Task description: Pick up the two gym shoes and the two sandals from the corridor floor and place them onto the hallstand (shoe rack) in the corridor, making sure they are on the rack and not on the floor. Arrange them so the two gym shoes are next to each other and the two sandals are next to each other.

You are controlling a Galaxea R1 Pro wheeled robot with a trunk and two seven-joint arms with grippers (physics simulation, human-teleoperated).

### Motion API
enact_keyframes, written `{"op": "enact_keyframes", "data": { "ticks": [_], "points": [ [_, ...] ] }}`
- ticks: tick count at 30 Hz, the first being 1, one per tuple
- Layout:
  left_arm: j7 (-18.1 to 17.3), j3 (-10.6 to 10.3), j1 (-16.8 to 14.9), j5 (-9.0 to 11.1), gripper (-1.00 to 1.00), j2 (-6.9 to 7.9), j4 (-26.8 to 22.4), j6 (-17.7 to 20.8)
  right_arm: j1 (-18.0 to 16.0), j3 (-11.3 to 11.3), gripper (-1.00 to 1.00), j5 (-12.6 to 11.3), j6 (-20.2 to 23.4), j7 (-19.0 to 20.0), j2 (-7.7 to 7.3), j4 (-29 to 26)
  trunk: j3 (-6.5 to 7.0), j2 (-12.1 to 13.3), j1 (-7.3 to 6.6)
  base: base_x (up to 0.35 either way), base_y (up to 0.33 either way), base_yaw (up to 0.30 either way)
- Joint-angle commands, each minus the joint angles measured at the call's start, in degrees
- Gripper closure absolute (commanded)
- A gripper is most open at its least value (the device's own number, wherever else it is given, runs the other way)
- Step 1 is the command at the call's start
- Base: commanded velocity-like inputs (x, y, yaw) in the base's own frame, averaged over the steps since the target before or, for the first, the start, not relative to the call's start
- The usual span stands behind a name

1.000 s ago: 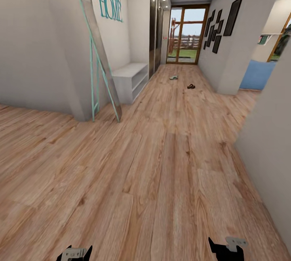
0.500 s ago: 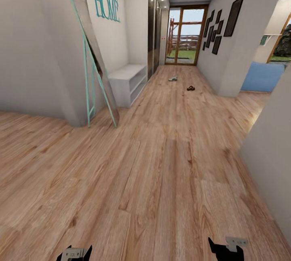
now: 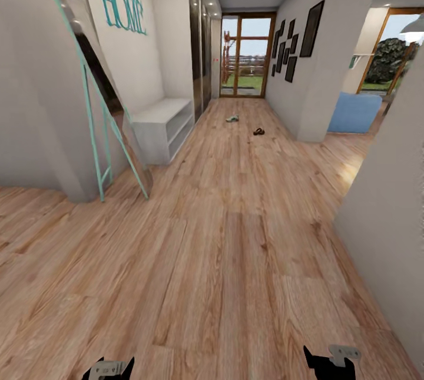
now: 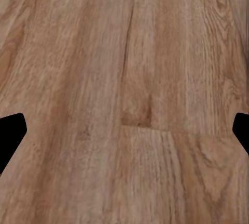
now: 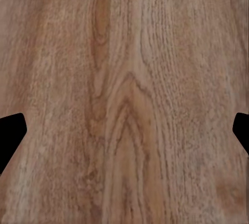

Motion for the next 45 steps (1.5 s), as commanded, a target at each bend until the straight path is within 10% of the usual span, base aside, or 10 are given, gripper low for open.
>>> {"op": "enact_keyframes", "data": {
  "ticks": [1, 45],
  "points": [
    [-0.60, 0.19, -0.02, 0.57, -1.00, -0.01, 0.03, 0.00, -0.07, -0.48, -1.00, -0.05, -0.15, 0.51, 0.01, 0.08, 0.00, -0.02, 0.03, 0.340, 0.000, -0.218],
    [-0.60, 0.19, -0.03, 0.68, -1.00, 0.00, 0.03, 0.00, -0.06, -0.47, -1.00, -0.05, -0.15, 0.52, 0.01, 0.07, 0.78, -0.02, 0.03, 0.340, 0.000, -0.109]
  ]
}}
